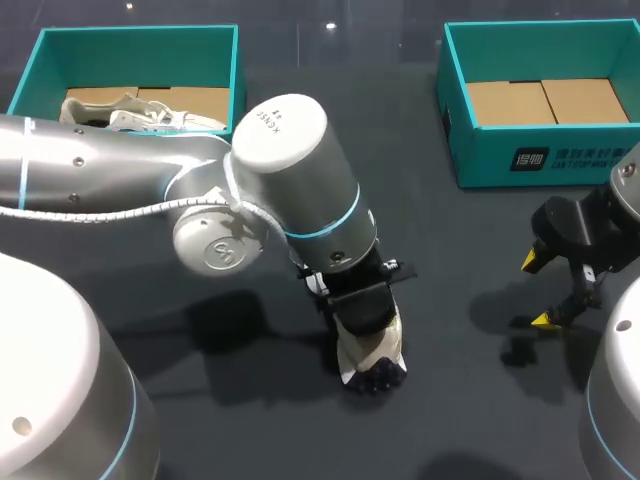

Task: Take the shoe out of the shoebox, open the shoe tongue, remove and reinsert the insole, then place the shoe into the shoebox

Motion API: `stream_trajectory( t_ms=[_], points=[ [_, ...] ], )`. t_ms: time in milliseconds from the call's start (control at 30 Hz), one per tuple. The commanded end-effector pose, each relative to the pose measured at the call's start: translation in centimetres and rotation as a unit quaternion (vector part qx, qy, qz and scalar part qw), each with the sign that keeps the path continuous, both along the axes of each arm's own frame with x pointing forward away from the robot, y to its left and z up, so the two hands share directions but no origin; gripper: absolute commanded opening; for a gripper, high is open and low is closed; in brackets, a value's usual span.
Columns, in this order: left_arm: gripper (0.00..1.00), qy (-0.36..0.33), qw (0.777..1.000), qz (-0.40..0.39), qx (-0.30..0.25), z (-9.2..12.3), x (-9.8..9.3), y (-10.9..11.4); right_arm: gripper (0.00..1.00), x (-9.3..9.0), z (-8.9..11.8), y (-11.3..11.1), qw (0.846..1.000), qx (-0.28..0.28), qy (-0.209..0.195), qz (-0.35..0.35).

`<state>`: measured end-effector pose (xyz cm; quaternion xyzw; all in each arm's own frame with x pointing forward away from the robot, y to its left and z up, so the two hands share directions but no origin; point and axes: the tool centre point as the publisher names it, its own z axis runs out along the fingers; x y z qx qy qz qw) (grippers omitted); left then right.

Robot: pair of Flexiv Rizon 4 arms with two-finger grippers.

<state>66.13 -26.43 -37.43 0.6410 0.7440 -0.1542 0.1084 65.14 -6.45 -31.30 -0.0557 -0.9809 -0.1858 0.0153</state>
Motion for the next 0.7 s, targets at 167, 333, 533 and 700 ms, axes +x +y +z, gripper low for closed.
stream_trajectory(
  t_ms=[167, 333, 533, 700],
  points=[
    [0.0, 0.016, 1.0, -0.019, 0.019, -1.5, -0.3, -0.9, 1.0, -0.2, 0.0, 0.0, 1.0, -0.001, -0.001, 0.0],
    [0.0, 0.031, 0.997, -0.028, 0.064, -3.8, -0.4, -1.4, 1.0, -0.2, 0.0, 0.0, 1.0, -0.001, -0.001, 0.0],
    [0.0, 0.035, 0.994, -0.032, 0.099, -4.3, -0.2, 0.6, 1.0, -0.2, 0.0, 0.0, 1.0, -0.001, -0.001, 0.0],
    [0.0, 0.032, 0.995, -0.029, 0.093, -2.8, -0.1, 2.6, 1.0, -0.2, 0.0, 0.0, 1.0, -0.001, -0.001, 0.0]
  ],
)
